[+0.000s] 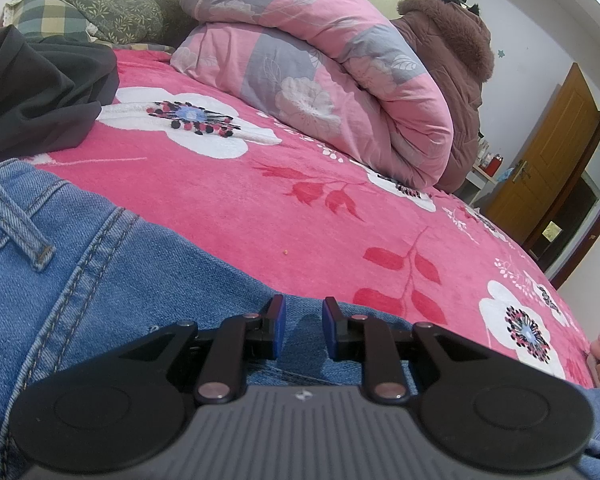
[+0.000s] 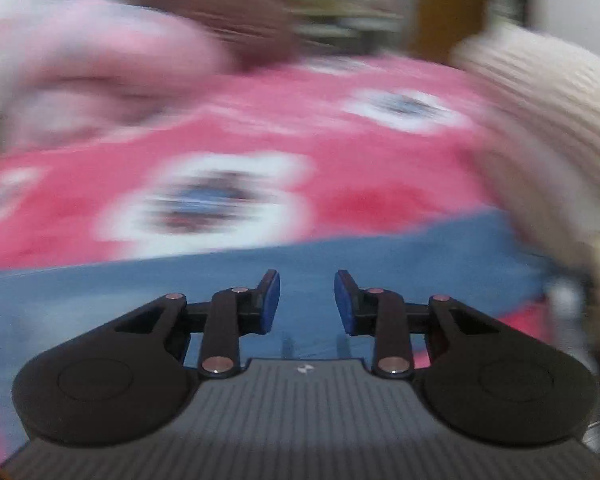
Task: Fold clothes
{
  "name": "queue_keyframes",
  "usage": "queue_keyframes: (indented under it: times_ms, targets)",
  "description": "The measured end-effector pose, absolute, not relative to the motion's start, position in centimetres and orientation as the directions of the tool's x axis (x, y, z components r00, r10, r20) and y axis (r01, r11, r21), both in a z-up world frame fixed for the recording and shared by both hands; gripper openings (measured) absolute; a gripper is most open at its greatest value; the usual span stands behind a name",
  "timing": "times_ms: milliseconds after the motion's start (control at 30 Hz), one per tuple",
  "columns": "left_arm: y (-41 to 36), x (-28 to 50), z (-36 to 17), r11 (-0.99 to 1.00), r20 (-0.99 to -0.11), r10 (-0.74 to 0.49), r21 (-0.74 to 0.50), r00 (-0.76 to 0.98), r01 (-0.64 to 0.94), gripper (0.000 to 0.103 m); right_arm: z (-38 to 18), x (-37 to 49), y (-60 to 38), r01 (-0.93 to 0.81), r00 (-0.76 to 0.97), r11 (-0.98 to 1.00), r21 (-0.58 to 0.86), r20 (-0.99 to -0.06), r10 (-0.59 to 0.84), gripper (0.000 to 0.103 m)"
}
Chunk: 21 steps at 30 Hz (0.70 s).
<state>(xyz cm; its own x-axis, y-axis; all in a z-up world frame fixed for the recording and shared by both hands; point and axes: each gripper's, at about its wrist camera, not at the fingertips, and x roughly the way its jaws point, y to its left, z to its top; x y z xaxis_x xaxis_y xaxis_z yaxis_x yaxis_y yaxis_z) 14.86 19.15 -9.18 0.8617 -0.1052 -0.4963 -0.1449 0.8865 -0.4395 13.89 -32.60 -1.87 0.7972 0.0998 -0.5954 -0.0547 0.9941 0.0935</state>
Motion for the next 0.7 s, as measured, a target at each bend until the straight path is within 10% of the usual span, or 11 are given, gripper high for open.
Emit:
queue_keyframes:
  times_ms: [200,500,700]
  targets:
    - [19.2,14.8,-9.2,0.885,-0.494,-0.107,-0.443,0.863,-0.145,0.021,-0.5,7.1,-22.4,-0.409,0.685,0.906,0.113,-0.618,0.386,0.037]
    - [19.2,14.8,-9.2,0.884,-0.494,-0.107,-0.443,0.863,-0.145,0.021,-3.8,1.1,-15.5,-0.487,0.665,0.858,-0.163,-0.706,0.243,0.035]
    - [19.2,14.8,-9.2,0.884,-0.494,-0.106,-0.444,0.863,-0.145,0.021,-3.8,0.4,-15.6,-0.396,0.725,0.892,-0.218,-0.671,0.158,0.006]
